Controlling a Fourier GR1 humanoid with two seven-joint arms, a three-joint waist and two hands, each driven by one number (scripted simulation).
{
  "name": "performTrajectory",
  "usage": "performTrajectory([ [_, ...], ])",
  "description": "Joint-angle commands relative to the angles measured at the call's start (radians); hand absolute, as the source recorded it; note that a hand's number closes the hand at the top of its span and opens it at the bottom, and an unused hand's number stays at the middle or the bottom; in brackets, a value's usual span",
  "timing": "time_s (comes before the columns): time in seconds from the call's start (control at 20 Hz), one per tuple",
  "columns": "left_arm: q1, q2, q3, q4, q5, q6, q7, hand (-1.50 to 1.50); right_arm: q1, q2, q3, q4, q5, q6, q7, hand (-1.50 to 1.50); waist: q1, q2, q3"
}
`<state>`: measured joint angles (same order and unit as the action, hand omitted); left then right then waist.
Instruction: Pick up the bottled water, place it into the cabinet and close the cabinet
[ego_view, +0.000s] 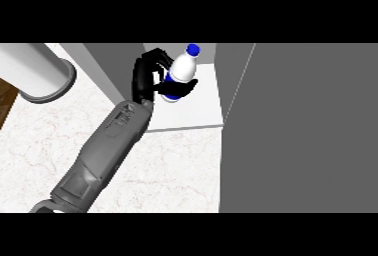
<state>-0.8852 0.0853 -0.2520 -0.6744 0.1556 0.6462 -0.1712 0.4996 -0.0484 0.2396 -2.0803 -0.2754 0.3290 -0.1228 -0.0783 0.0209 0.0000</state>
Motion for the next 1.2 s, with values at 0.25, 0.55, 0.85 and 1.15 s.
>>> performTrajectory([
  [0.25,-0.166,0.029,0.071,0.319,-0.054,0.022,-0.1,-1.5,0.045,-0.01,-0.003,-0.03,-0.018,0.012,-0.018,-1.5,0.0,0.003,-0.001],
  [0.55,-0.161,0.008,0.105,0.393,-0.052,0.049,-0.159,-1.5,0.047,-0.014,0.011,0.006,0.016,0.024,-0.045,-1.5,-0.007,0.007,-0.001],
  [0.85,-0.16,0.003,0.133,0.434,-0.048,0.058,-0.195,-1.5,0.008,0.004,0.016,0.01,0.02,0.0,-0.024,-1.5,0.004,0.008,-0.001],
  [1.15,-0.125,0.014,0.184,0.406,-0.007,-0.049,-0.322,-1.5,0.012,-0.006,0.006,0.026,0.019,0.018,-0.056,-1.5,0.015,0.005,-0.002],
])
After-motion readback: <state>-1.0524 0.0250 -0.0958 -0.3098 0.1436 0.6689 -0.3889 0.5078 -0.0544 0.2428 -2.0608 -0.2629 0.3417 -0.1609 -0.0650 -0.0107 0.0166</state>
